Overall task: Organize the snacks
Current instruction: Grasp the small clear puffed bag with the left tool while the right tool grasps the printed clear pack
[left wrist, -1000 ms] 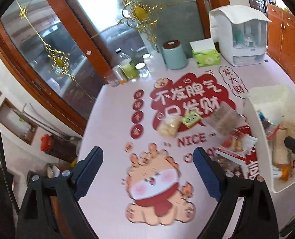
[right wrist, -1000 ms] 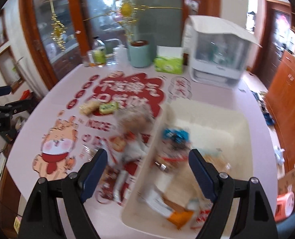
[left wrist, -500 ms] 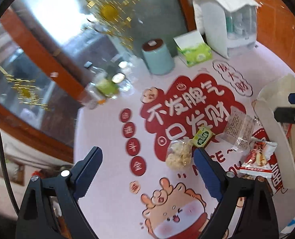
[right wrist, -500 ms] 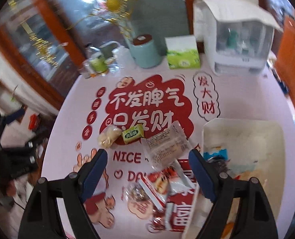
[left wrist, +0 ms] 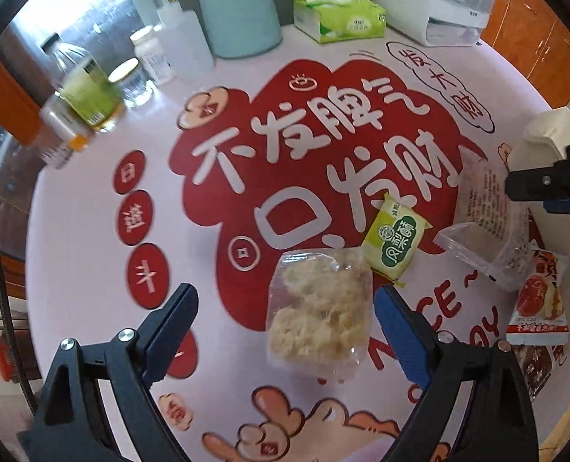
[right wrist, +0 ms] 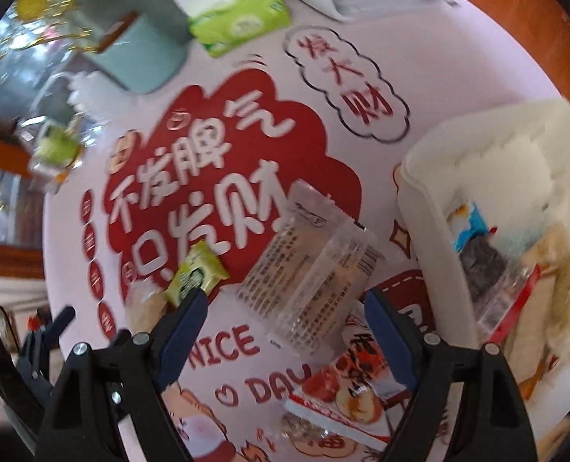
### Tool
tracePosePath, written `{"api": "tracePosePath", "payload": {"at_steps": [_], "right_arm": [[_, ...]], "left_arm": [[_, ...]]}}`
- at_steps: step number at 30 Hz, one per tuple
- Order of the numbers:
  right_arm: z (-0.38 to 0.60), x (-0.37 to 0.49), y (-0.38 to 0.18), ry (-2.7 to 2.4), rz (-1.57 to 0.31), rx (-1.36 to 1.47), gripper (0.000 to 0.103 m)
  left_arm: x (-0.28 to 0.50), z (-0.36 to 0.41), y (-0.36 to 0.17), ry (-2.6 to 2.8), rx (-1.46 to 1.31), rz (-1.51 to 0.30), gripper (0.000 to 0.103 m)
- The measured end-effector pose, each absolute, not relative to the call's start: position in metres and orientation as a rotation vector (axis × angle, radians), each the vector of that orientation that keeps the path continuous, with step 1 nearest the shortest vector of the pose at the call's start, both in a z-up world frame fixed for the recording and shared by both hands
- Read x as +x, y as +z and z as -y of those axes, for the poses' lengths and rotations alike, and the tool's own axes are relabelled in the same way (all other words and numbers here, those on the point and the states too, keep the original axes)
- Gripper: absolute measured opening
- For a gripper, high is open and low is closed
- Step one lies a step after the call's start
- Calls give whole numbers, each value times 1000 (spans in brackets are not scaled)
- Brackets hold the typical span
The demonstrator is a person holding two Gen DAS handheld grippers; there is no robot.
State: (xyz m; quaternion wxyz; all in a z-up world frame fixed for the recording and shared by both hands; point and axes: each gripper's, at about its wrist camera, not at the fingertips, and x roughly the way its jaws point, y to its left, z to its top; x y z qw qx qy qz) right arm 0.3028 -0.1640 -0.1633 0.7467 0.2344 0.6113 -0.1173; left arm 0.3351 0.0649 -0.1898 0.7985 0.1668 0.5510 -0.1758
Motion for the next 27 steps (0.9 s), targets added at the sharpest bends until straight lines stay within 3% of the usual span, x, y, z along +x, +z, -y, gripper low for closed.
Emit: {"api": "tracePosePath", "payload": {"at_steps": [12, 15, 17, 19, 22, 27], "right_arm": [[160, 324, -214, -419, -1401, 469, 87], [158, 327, -219, -427, -1411, 439, 88], [156, 329, -223, -428, -1421, 415, 89], [153, 331, -225, -420, -1427, 380, 89], [144, 331, -225, -404, -1420, 335, 84], [124, 324, -216, -347, -1385, 258, 71]], "left_arm": [[346, -58, -222, -441, 303, -1208, 89], [347, -56, -231, -430, 308, -1235, 78], [347, -57, -237, -428, 288, -1264, 64], [345, -59, -239, -416, 269, -1269, 61], [340, -62, -236, -431, 226, -1270, 40], [327, -72, -226, -415, 152, -1259, 32]]}}
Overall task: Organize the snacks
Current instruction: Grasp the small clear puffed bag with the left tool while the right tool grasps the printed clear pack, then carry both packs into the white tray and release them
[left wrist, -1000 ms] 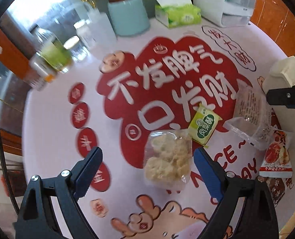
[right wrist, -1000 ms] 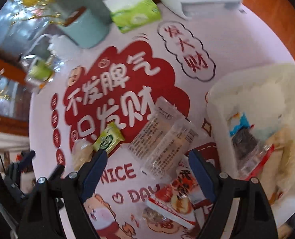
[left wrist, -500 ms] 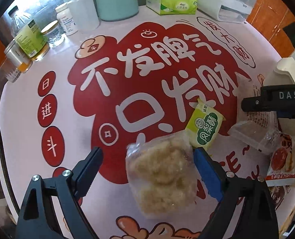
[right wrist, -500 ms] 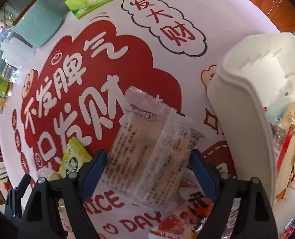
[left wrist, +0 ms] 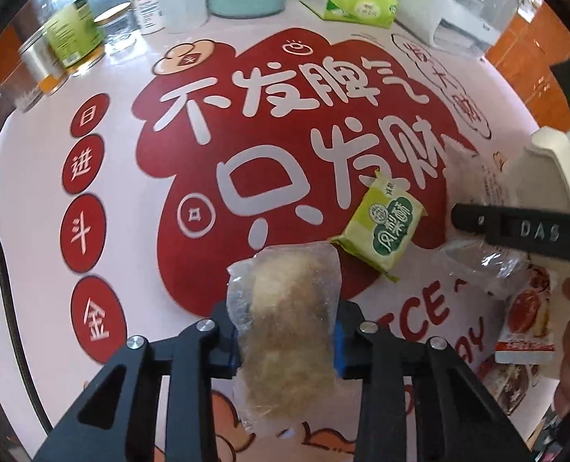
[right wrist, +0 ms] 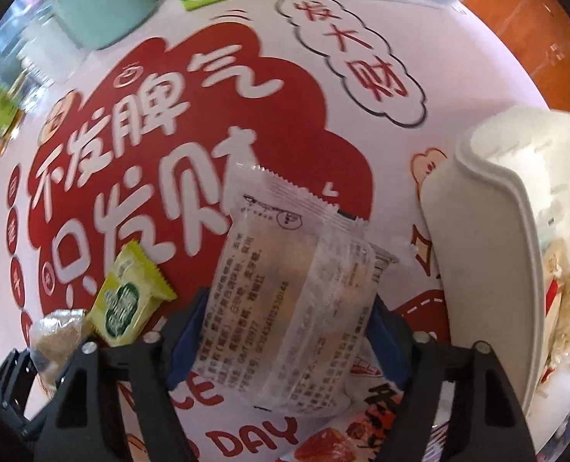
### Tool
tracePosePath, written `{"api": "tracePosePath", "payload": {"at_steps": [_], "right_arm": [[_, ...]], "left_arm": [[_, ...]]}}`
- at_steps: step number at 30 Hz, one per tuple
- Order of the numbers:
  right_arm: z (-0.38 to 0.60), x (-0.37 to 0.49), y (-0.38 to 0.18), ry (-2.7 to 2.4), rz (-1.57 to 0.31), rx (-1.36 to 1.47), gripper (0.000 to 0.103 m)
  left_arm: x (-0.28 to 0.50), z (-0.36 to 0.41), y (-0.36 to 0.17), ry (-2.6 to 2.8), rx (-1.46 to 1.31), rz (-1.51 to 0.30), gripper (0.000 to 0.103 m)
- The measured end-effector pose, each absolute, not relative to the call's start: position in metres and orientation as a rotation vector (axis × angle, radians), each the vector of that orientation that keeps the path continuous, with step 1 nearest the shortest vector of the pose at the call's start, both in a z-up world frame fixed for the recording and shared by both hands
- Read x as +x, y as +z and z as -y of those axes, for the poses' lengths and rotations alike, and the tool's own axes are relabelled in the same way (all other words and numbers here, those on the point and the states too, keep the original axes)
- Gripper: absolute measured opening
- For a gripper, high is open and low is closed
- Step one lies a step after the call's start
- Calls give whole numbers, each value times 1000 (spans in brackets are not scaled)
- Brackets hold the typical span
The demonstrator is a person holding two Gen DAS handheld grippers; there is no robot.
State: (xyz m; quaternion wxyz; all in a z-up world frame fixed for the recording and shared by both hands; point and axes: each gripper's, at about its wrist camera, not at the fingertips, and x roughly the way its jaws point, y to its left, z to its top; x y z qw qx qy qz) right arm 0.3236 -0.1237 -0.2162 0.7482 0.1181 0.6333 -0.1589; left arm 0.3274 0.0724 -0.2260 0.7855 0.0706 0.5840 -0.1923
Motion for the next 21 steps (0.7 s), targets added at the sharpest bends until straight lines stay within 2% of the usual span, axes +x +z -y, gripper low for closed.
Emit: {"api": "tracePosePath", "payload": {"at_steps": [7, 21], "right_arm": [[101, 295, -199, -247, -1319, 277, 68], [81, 200, -104, -29, -1088, 239, 69]], "left_arm": [[294, -90, -185, -419, 63, -1193, 31], [205, -96, -92, -409, 5, -1088, 31]]}}
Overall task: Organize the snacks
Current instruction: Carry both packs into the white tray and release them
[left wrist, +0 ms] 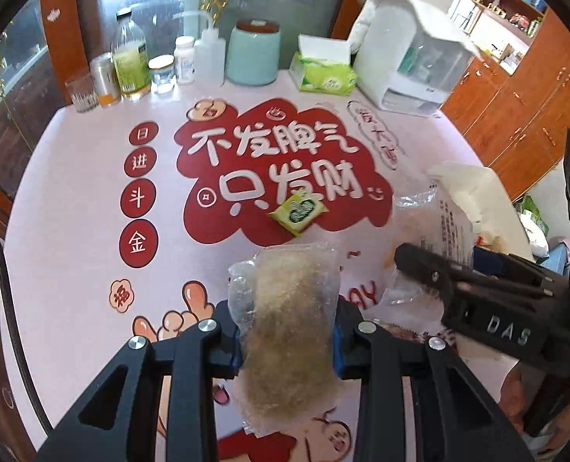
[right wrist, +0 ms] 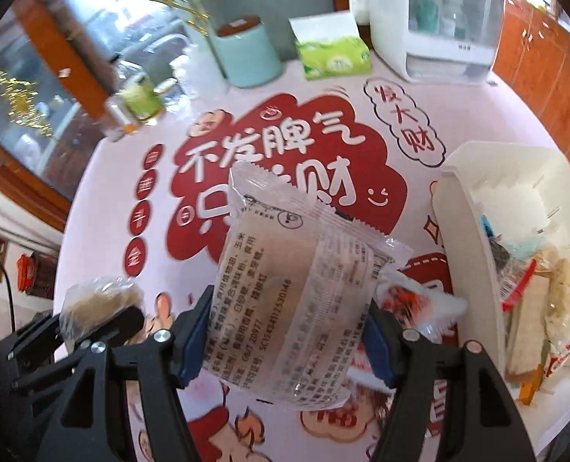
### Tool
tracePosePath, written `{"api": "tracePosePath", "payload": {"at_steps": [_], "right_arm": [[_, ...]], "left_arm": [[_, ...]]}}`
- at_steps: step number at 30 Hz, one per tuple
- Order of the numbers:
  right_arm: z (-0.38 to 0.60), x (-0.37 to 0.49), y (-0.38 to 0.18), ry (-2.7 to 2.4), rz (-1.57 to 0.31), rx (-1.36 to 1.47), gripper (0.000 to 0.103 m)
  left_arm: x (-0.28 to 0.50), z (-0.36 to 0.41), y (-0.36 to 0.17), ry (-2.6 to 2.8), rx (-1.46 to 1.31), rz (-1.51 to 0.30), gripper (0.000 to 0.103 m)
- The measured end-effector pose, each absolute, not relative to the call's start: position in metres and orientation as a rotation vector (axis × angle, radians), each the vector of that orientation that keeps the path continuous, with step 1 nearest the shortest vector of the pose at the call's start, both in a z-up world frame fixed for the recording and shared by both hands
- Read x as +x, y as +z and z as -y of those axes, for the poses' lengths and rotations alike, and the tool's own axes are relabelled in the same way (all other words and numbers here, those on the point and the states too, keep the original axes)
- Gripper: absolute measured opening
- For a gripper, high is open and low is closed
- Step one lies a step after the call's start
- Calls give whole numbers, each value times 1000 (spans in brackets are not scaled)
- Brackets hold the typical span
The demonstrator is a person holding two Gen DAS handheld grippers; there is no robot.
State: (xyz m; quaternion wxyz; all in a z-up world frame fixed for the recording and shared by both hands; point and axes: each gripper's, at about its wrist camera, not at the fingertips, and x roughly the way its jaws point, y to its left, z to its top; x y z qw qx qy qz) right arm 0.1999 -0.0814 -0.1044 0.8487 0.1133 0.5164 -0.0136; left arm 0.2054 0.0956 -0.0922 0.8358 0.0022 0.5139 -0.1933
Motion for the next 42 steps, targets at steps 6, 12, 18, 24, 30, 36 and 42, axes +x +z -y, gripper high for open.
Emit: {"api": "tracePosePath", "payload": {"at_steps": [6, 12, 18, 24, 30, 36, 42], "right_arm": [[97, 159, -74, 16, -1018, 251, 69], [134, 126, -44, 52, -943, 242, 69], [192, 101, -22, 96, -898, 215, 69], [269, 85, -6, 78, -866, 160, 69], [337, 88, -1, 24, -840, 165, 69], [373, 104, -8, -21, -850, 184, 70], [384, 121, -19, -47, -872, 160, 71]], "left_arm": [[169, -73, -47, -422, 19, -1011, 31], [135, -28, -6, -421, 14, -939, 31], [105, 44, 13, -410, 0, -908, 31], [83, 123, 10, -413, 6, -905, 31], [76, 178, -11, -413, 26, -963, 32], [83, 208, -28, -410, 33, -1011, 32], [91, 228, -42, -424, 34, -1045, 32]]}}
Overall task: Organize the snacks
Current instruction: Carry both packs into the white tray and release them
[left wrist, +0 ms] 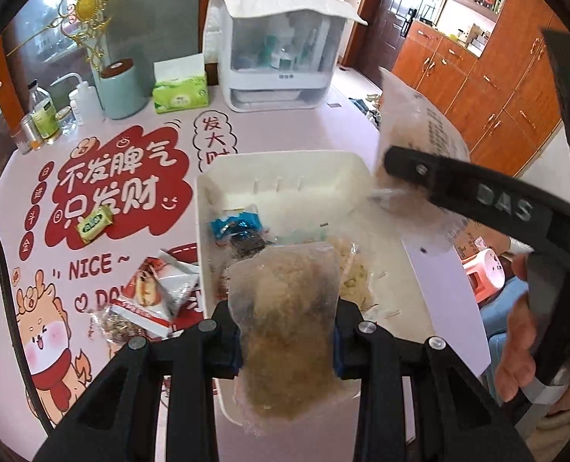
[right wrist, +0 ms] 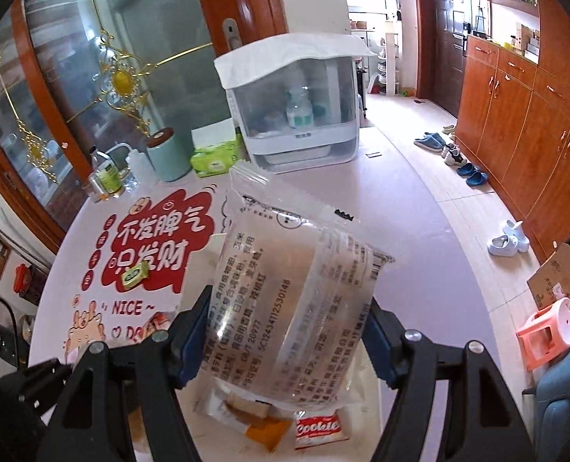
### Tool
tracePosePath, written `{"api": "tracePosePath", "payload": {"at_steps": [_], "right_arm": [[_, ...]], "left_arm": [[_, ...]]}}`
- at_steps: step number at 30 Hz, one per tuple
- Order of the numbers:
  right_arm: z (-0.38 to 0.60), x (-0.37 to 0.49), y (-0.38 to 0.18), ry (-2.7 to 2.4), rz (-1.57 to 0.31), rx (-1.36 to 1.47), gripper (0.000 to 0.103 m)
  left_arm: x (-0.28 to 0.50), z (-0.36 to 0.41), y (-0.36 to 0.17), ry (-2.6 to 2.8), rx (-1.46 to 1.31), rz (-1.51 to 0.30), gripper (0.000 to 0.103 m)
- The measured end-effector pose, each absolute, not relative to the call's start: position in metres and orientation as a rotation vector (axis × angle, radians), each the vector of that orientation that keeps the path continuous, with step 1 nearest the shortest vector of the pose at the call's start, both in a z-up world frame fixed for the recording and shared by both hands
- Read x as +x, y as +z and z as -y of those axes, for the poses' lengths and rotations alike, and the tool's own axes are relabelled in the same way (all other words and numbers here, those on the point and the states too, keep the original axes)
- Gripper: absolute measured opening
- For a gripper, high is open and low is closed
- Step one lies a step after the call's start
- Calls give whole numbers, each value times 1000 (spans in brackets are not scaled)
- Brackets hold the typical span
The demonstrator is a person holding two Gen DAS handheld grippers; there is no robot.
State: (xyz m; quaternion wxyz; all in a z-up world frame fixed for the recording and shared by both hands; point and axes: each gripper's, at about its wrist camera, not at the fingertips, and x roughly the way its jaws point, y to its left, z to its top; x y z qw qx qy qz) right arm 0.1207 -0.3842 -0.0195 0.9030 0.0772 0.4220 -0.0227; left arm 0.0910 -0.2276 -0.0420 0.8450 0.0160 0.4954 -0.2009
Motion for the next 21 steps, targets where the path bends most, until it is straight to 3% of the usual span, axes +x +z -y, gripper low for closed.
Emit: {"api": "tracePosePath", "payload": {"at_steps": [7, 9, 11, 13, 17, 21], "right_arm": [[387, 148, -38, -68, -927, 124, 72], [387, 153, -43, -67, -946, 122, 73], [388, 159, -47, -62, -966, 129, 75], [388, 162, -52, -59, -985, 135, 75], [389, 163, -50, -62, -959, 136, 76], [388, 163, -45, -56, -935, 134, 83]], "left_arm": [[99, 237, -51, -415, 40, -1062, 33], [99, 236, -52, -406, 42, -1061, 39], [99, 235, -53, -397, 40, -1060, 63], [98, 233, -52, -382, 41, -1046, 79], [95, 231, -51, -373, 52, -1034, 88], [96, 227, -55, -359, 38, -1054, 88]]}}
